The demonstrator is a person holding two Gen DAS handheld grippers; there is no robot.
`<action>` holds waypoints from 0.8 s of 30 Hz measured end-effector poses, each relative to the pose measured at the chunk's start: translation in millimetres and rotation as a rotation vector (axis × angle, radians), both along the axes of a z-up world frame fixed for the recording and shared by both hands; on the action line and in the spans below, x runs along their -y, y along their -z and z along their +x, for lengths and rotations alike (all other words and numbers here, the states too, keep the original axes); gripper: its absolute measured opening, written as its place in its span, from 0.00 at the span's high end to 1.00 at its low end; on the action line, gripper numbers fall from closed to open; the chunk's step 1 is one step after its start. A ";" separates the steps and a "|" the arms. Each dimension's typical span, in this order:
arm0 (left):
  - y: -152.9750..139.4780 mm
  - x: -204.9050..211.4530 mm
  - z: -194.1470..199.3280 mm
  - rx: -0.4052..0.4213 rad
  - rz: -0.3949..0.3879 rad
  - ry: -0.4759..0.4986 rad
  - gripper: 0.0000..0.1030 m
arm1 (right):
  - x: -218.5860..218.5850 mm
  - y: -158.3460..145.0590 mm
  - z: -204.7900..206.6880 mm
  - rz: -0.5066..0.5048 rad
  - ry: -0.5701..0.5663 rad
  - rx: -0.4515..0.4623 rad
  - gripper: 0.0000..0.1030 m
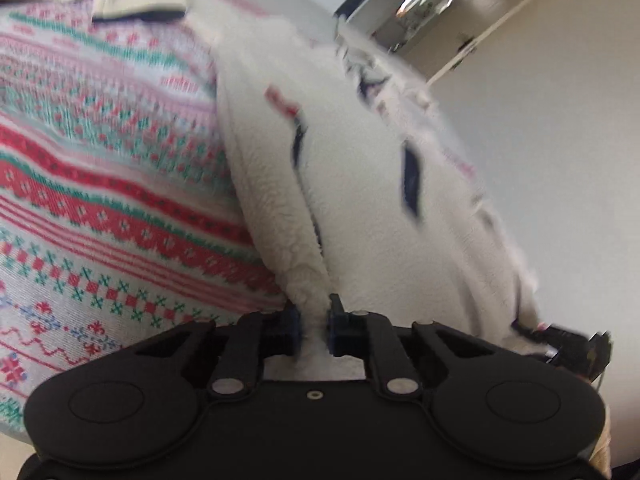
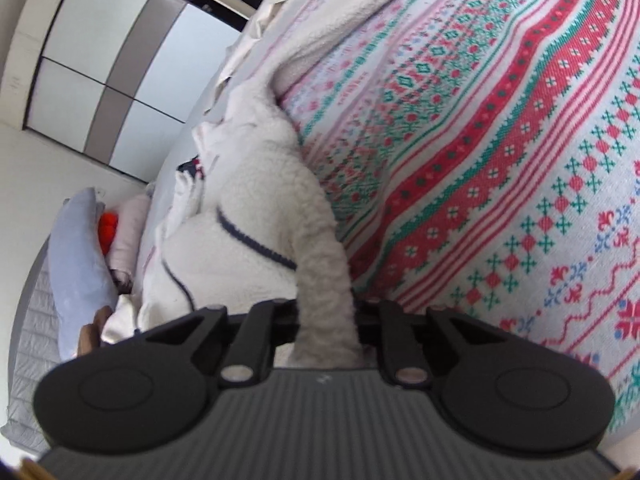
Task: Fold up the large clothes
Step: 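Grasp the jacket hem with the right gripper while the left gripper grasps the hem, then lift the hem with both grippers and fold it toward the collar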
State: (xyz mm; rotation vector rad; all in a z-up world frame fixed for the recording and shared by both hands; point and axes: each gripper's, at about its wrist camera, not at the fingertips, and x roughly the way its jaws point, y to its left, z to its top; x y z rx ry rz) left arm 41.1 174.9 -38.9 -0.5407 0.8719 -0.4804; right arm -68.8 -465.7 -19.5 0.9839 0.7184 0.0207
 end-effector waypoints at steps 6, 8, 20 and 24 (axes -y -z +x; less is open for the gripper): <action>-59.9 -30.2 -43.0 0.143 0.107 -0.049 0.90 | -26.3 -49.3 -18.0 -0.122 -0.109 0.047 0.91; -43.5 -23.6 -41.5 0.066 0.249 -0.004 0.90 | -37.7 -40.1 -12.5 -0.205 -0.145 -0.050 0.91; -54.3 -9.1 -0.2 0.157 0.531 0.024 0.16 | -15.7 -51.9 38.4 -0.351 -0.142 -0.084 0.18; -54.4 -16.4 73.3 0.169 0.416 -0.056 0.15 | 0.5 -50.8 96.9 -0.283 -0.121 -0.045 0.17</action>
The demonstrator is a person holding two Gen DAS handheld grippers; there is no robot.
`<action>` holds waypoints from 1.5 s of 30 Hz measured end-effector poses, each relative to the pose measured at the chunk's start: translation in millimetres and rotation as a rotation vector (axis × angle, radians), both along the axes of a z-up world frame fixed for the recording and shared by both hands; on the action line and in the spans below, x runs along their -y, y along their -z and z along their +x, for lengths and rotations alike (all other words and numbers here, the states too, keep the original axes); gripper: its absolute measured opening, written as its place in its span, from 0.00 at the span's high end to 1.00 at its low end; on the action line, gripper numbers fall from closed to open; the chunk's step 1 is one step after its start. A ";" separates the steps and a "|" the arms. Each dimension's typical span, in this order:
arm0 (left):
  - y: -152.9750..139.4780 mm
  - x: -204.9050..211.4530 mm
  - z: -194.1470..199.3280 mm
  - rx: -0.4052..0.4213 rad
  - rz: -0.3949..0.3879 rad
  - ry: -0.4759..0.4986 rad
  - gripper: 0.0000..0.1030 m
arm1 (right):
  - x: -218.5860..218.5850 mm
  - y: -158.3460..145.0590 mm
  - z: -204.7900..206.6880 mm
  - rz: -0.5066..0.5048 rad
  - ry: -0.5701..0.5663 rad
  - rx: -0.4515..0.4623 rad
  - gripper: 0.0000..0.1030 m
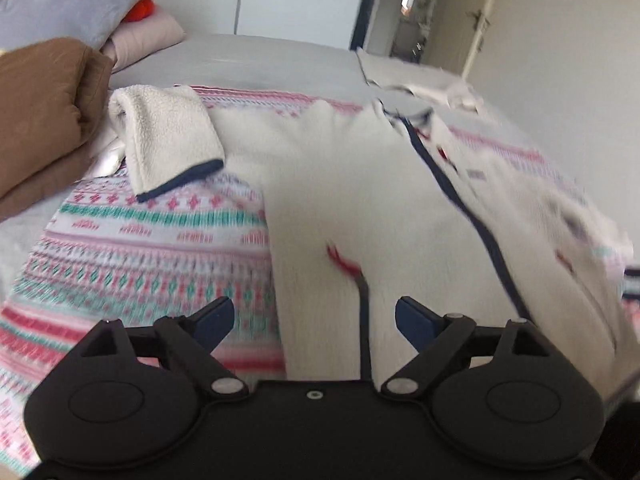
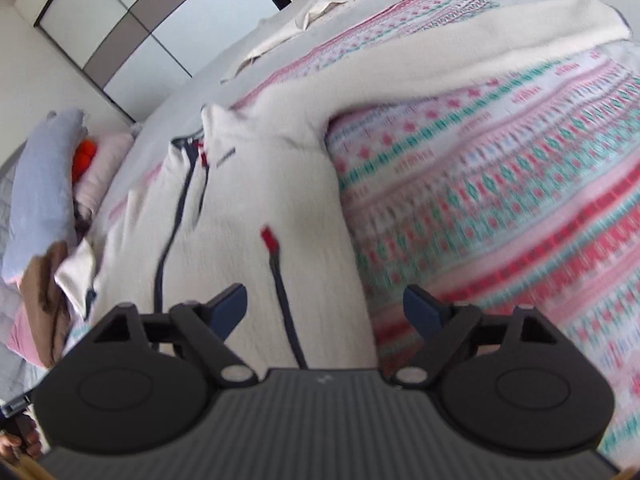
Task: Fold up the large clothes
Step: 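Lift the hem with both grippers and fold it toward the collar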
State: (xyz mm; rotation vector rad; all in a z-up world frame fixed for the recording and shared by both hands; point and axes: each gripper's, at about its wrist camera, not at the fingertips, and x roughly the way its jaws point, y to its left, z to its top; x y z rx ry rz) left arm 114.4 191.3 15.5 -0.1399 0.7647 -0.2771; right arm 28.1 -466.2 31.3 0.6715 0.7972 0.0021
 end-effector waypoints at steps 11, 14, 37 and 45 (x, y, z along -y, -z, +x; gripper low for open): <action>62.5 -29.8 173.5 -0.046 -0.346 -0.343 0.23 | 37.8 51.2 157.6 0.260 0.176 0.064 0.19; 78.4 -36.0 198.9 -0.034 -0.411 -0.437 0.43 | 39.4 65.5 186.5 0.267 0.217 0.076 0.36; -12.0 37.9 205.7 0.039 0.221 -0.085 0.31 | -4.7 -19.5 181.2 -0.334 0.085 0.062 0.26; 24.1 54.6 337.1 0.162 0.414 0.171 0.24 | -49.3 -27.9 270.7 -0.527 -0.108 0.212 0.12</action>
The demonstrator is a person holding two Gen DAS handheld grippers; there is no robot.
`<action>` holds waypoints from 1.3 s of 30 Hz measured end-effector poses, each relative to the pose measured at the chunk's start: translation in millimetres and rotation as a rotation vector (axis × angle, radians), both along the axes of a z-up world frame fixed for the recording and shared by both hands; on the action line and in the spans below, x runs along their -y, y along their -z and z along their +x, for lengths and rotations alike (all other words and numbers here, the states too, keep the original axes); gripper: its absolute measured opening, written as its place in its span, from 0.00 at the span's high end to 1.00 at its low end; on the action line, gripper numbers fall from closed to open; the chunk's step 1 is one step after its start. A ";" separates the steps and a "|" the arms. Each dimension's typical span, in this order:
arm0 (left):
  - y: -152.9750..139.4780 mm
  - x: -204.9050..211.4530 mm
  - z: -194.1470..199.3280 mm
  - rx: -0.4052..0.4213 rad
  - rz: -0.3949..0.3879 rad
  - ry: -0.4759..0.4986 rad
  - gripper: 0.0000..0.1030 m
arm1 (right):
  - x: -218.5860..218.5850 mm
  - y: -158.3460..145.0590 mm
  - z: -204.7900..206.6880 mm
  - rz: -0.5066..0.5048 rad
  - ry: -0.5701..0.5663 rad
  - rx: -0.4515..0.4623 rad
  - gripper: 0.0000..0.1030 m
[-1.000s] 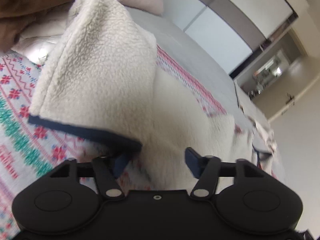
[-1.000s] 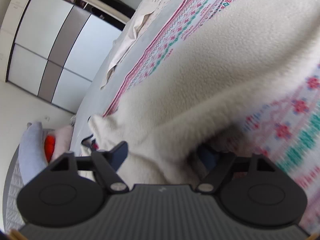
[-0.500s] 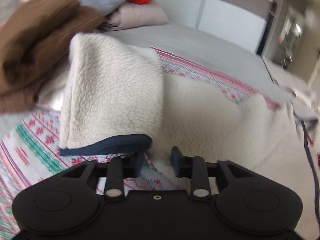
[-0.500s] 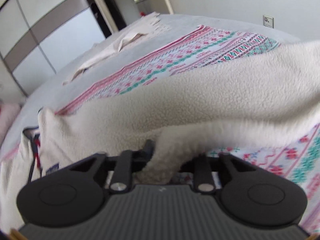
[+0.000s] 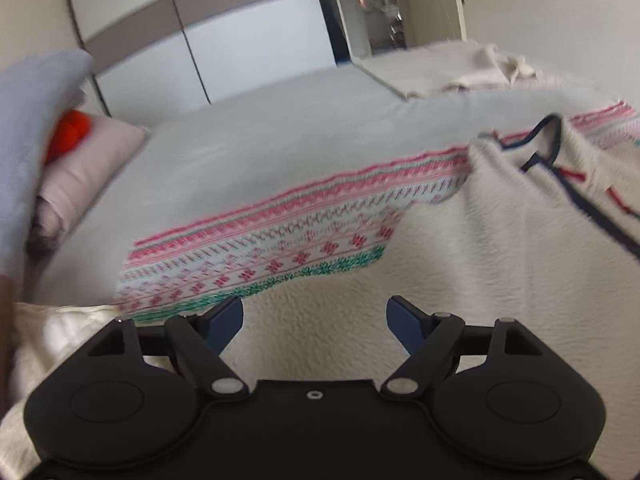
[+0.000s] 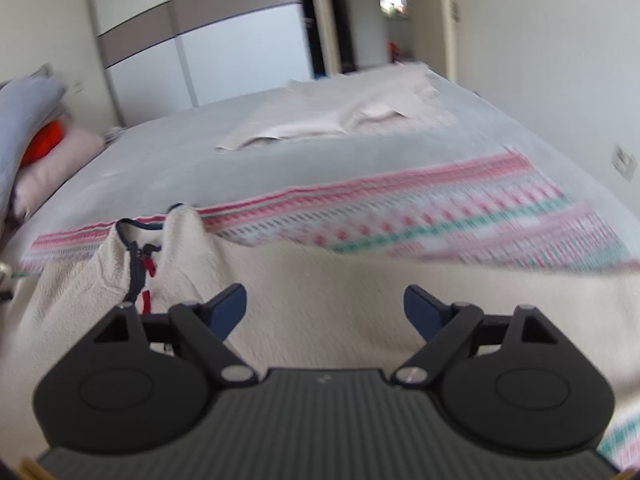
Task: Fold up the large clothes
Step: 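Lift the hem with both grippers and fold it toward the collar, then lower the hem near the collar and open both grippers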
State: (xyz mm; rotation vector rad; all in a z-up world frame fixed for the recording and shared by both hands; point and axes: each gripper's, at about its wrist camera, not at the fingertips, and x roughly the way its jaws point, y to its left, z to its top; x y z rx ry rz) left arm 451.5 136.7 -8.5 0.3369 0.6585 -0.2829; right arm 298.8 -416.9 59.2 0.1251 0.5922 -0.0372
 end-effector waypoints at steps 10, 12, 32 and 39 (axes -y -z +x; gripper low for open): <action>36.6 -32.3 49.8 -0.128 -0.241 0.016 0.40 | -1.1 83.5 126.7 -0.089 -0.036 -0.100 0.15; 35.6 -31.0 35.2 -0.102 -0.262 -0.022 0.63 | -5.4 97.4 130.2 -0.052 -0.040 -0.089 0.31; -12.7 64.1 -32.6 0.203 -0.114 -0.263 0.44 | -89.9 63.9 100.7 -0.084 -0.153 0.032 0.77; 12.6 155.6 9.3 -0.003 -0.340 0.087 0.64 | -135.9 81.8 147.8 0.048 -0.239 -0.030 0.78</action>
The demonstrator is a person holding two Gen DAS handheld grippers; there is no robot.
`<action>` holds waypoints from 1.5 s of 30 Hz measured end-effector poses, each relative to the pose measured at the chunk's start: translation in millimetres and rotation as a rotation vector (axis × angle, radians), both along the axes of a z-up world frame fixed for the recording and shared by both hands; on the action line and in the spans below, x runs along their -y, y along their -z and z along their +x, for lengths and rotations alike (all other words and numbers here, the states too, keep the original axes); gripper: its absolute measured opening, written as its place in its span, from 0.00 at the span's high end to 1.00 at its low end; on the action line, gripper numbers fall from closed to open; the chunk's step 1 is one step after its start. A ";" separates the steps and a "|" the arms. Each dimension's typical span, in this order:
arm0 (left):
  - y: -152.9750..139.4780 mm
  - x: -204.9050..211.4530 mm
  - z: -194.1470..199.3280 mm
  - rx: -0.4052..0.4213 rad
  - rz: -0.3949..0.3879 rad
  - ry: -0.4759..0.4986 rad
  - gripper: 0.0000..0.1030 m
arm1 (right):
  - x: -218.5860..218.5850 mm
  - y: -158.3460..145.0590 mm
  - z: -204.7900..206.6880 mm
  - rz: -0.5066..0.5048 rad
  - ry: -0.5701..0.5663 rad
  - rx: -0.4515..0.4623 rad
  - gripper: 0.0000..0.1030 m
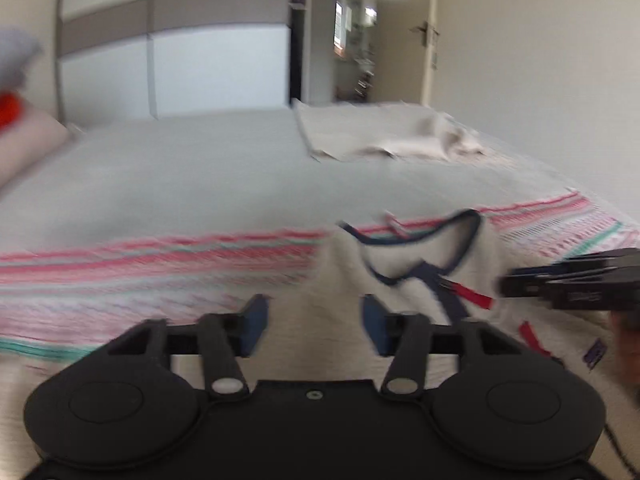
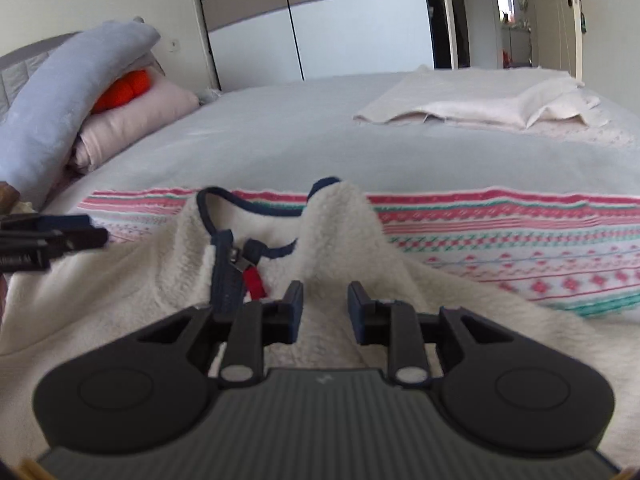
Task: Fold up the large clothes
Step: 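Lower the hem near the collar and open both grippers, then grasp the sleeve cuff with the right gripper and lift it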
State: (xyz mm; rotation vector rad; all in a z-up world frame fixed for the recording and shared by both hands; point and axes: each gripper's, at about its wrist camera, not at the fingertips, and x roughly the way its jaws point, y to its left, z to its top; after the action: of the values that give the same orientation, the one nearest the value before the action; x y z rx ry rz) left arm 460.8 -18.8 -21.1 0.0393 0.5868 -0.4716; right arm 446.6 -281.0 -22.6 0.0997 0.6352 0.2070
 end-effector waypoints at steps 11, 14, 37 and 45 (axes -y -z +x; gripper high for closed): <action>28.4 25.6 61.0 -0.039 -0.064 -0.042 0.69 | -7.5 9.9 70.2 -0.007 0.113 -0.020 0.83; 18.3 25.7 49.5 -0.014 -0.077 -0.098 0.70 | -2.4 -1.8 53.0 0.050 0.159 0.029 0.71; -31.1 61.6 -141.1 -0.130 -0.178 -0.127 0.00 | 289.9 -72.8 -272.6 0.167 0.697 -0.031 0.05; 33.7 82.1 -150.1 -0.088 -0.204 -0.124 0.00 | 386.6 -1.2 -321.7 0.327 1.017 -0.140 0.05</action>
State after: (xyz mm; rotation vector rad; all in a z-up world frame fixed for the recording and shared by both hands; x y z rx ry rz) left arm 310.7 -100.9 -54.7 -0.2117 0.6207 -0.4119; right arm 125.0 -667.6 -21.4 0.7355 0.6168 -0.6880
